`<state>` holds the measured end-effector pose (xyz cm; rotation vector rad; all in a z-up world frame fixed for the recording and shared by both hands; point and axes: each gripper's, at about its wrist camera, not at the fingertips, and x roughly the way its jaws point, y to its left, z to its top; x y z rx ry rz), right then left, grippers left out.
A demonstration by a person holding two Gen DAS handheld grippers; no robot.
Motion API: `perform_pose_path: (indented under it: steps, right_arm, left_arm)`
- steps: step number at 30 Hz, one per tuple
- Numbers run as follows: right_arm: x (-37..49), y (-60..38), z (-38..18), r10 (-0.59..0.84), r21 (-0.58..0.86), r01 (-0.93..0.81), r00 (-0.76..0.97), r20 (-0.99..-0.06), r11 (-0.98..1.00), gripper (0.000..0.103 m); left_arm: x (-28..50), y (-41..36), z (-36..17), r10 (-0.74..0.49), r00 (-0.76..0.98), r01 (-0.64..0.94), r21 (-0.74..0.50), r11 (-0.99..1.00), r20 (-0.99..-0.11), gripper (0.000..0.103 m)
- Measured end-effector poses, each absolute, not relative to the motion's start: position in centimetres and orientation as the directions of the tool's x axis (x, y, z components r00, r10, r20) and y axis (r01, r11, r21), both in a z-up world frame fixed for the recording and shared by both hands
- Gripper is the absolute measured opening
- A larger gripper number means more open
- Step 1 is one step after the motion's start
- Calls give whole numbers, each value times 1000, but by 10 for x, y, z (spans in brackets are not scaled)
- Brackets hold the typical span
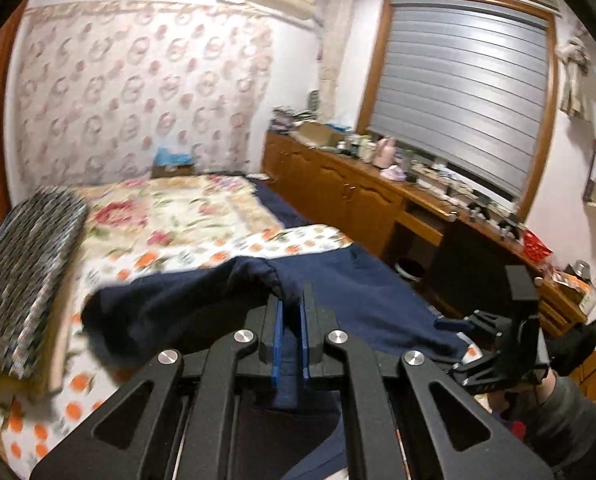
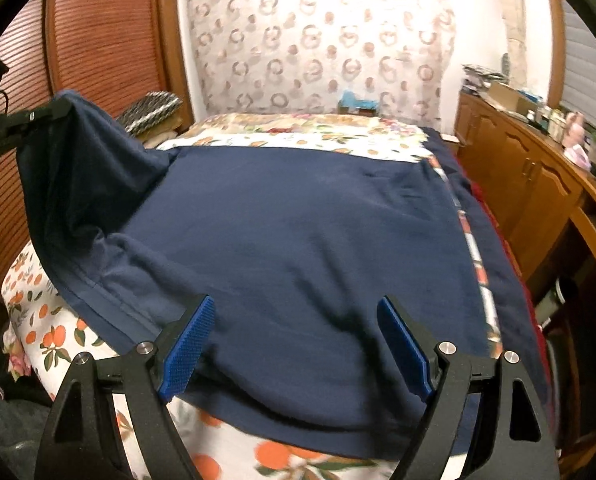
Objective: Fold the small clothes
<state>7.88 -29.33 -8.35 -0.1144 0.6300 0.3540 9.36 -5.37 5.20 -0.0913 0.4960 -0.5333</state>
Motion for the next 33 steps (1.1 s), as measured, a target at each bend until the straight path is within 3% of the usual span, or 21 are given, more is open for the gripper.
perform_pose_path:
  steps: [16,21,23,26,30,33]
  right_arm:
    - [34,-301,-83,207,30,-227,812,-547,973,83]
    - [22,-300,-83,195,36,-209,821,-537,977,83]
    - [18,-298,-84,190,36,-203,822,-537,978,83]
    - [16,-298,-83,188,43,-196,821,-539,980,83]
    - [17,-296,-79,192,40,-203,821,-538,978,83]
    - [25,-296,-76,199,31,-217,819,-538,976,83]
  left_arm:
    - [110,-169,97,-690,588,689,-187,700,-422,8]
    - [113,-187,74,-656,551,686,-167,708,-517,9]
    - [116,-189,62,-642,527,688,-164,707,-557,16]
    - [116,-188,49,-629,516,683,-165,712,-581,44]
    - [109,-168,41,-582,569,639,-134,758,-581,71]
    - [108,-147,37,-562,599,601,-143,786,-571,75]
